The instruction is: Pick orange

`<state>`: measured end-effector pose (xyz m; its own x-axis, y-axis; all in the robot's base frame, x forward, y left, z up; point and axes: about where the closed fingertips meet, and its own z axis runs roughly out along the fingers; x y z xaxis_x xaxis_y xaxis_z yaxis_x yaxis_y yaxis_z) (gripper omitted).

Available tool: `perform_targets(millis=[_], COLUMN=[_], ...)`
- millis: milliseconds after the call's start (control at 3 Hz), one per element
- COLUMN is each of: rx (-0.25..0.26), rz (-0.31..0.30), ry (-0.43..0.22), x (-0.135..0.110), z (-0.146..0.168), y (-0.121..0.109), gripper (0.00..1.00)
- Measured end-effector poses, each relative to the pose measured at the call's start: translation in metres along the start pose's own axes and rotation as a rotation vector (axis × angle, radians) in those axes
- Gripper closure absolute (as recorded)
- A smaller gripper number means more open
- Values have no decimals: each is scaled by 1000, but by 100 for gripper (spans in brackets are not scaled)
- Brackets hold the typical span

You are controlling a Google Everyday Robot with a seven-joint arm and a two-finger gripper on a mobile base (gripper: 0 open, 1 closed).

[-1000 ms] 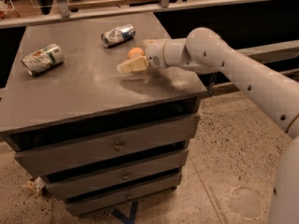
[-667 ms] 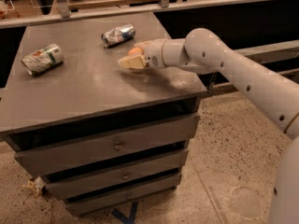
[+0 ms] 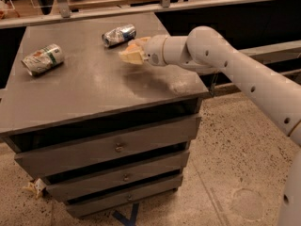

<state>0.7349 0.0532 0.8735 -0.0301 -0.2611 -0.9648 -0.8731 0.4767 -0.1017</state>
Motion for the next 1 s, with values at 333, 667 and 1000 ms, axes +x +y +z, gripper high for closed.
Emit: perform_targets(millis=[333, 667, 1000], rx=[-5, -29, -67], rz=[-43, -92, -96], ry=[-61, -115, -191], x=[-37, -79, -110], z=[-9, -19, -28], y=[4, 10, 16], gripper=[100, 100, 100])
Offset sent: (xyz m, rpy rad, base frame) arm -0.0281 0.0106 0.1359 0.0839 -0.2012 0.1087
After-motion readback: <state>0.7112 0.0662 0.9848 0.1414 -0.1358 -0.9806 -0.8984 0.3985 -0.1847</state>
